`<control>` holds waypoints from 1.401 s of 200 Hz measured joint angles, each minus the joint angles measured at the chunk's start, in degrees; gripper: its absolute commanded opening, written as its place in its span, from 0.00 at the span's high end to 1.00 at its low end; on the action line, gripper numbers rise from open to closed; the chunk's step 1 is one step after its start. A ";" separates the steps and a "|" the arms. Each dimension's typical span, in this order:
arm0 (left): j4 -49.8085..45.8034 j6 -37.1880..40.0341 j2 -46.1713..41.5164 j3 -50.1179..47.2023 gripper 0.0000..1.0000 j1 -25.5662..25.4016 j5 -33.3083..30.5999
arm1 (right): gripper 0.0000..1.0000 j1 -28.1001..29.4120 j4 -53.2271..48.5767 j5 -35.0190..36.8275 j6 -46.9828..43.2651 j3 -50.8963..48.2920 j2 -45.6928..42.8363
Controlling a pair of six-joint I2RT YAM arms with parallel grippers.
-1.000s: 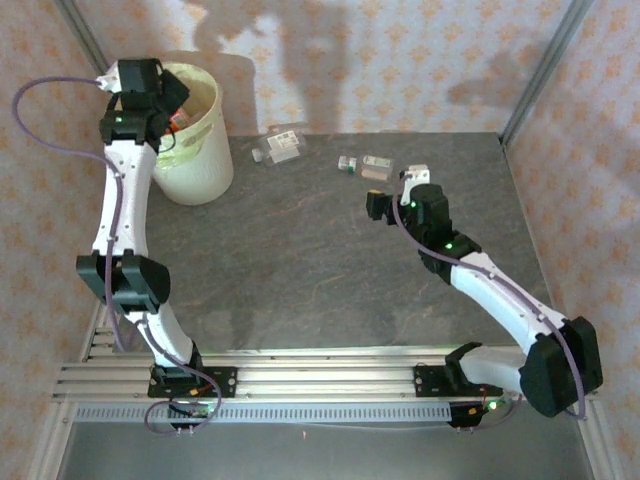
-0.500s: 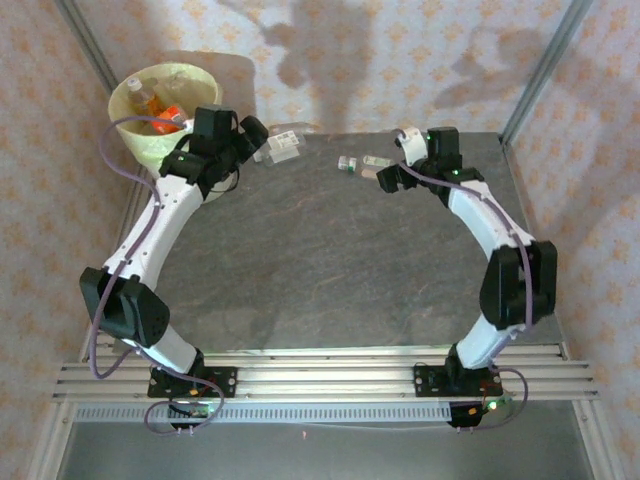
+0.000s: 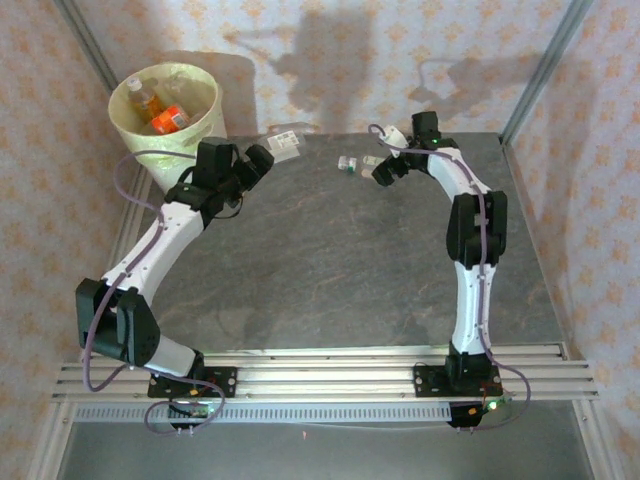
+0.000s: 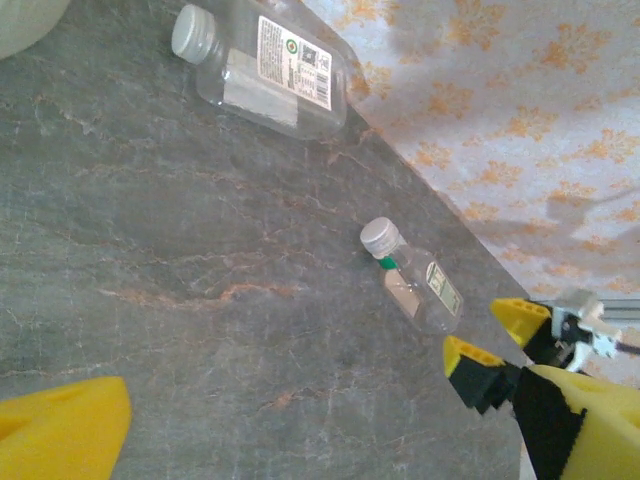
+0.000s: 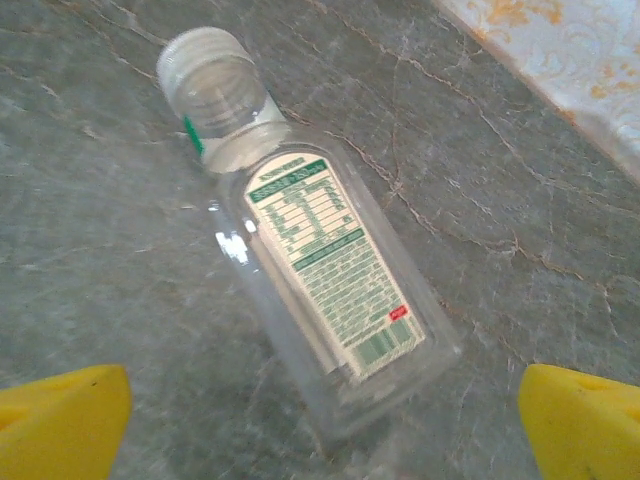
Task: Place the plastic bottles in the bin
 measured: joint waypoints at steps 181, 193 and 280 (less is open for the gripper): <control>-5.77 4.72 -0.11 -0.37 0.00 -2.91 -6.25 | 0.14 0.15 -7.02 -4.24 -6.80 19.06 17.90; -6.45 4.76 -0.17 -0.37 0.00 -3.43 -7.39 | 0.16 0.37 -6.25 -4.24 -6.73 18.84 17.90; -8.09 4.72 -0.26 -0.39 0.00 -3.50 -11.06 | 0.43 0.79 4.42 -5.46 -6.40 2.73 10.29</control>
